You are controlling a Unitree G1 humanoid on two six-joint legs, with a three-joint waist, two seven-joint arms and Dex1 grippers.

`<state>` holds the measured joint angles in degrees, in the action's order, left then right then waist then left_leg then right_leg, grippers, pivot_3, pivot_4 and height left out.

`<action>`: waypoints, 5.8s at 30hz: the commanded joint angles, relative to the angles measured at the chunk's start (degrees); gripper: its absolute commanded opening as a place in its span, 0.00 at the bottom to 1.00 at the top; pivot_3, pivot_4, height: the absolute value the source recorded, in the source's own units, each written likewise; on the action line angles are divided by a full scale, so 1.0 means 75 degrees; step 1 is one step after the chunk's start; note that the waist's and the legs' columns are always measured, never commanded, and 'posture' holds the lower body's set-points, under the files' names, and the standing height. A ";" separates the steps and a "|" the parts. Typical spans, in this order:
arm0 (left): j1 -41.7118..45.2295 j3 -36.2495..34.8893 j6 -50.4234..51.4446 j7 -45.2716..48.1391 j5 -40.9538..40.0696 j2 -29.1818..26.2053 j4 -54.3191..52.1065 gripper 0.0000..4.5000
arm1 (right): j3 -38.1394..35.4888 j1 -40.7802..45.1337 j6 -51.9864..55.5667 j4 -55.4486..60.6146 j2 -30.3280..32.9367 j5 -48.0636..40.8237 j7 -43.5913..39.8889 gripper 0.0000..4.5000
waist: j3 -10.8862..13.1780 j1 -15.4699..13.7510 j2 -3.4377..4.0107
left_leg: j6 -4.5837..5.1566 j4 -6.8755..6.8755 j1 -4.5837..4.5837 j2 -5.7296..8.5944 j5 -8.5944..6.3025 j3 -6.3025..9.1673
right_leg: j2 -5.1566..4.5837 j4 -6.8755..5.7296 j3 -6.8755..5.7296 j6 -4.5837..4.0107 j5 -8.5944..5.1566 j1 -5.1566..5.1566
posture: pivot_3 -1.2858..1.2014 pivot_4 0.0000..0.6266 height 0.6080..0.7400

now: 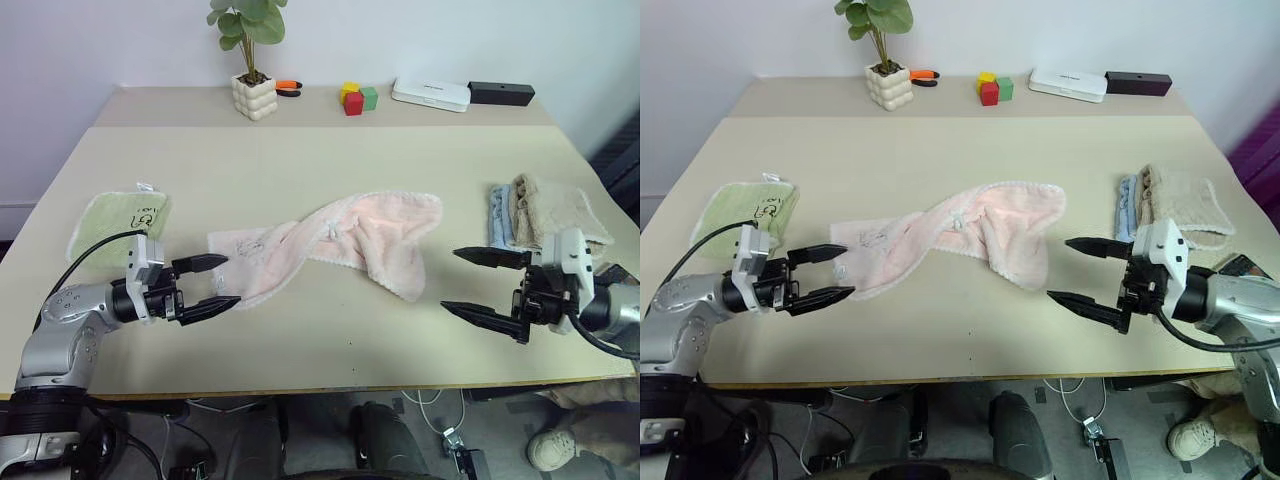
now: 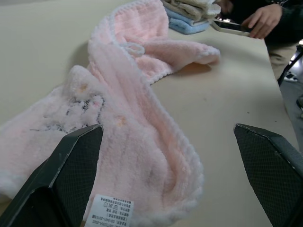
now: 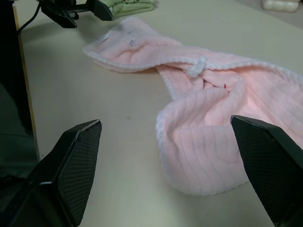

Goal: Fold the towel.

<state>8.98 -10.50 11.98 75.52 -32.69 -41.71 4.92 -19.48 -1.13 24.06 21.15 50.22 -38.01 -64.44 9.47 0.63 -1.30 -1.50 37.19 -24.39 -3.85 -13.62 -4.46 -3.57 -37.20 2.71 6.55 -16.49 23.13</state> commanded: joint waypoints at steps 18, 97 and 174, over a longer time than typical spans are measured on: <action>-0.0224 -0.0165 -0.0722 0.0762 0.0284 -0.0736 -0.0392 1.00 | 0.1193 0.1345 -0.0769 -0.0580 -0.0842 0.0596 0.0207 0.99 | 0.0000 0.0003 0.0001 | 0.0000 -0.0002 0.0000 -0.0001 0.0000 -0.0005 | 0.0000 0.0001 0.0000 -0.0004 -0.0002 0.0004 | 0.52 0.24 0.96; -0.1167 0.1027 -0.2414 0.0142 0.1235 -0.0093 -0.0807 0.01 | 0.2418 0.7802 -0.1918 -1.0340 -0.2787 0.4011 0.1892 1.00 | 0.0015 0.0069 0.0030 | 0.0000 -0.0010 -0.0004 -0.0005 0.0001 -0.0026 | 0.0000 -0.0011 0.0007 0.0002 0.0002 0.0026 | 0.52 0.24 0.96; 0.2123 -0.0181 -0.5005 0.2110 0.1624 -0.0936 0.4313 0.00 | 0.2092 0.1298 -0.4989 -0.3556 -0.1096 0.3151 0.0703 0.14 | 0.0019 0.0010 0.0032 | -0.0044 0.0045 -0.0113 -0.0005 0.0030 -0.0019 | 0.0005 -0.0097 0.0002 0.0020 0.0003 0.0142 | 0.52 0.24 0.96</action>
<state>25.48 -10.89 -26.22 91.91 -19.09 -48.25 39.56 -3.27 9.18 -13.86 -7.76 41.91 -12.02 -57.67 9.62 0.71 -1.06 -1.83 37.53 -25.22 -3.90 -13.39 -4.59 -3.53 -37.93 2.72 6.70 -16.47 24.20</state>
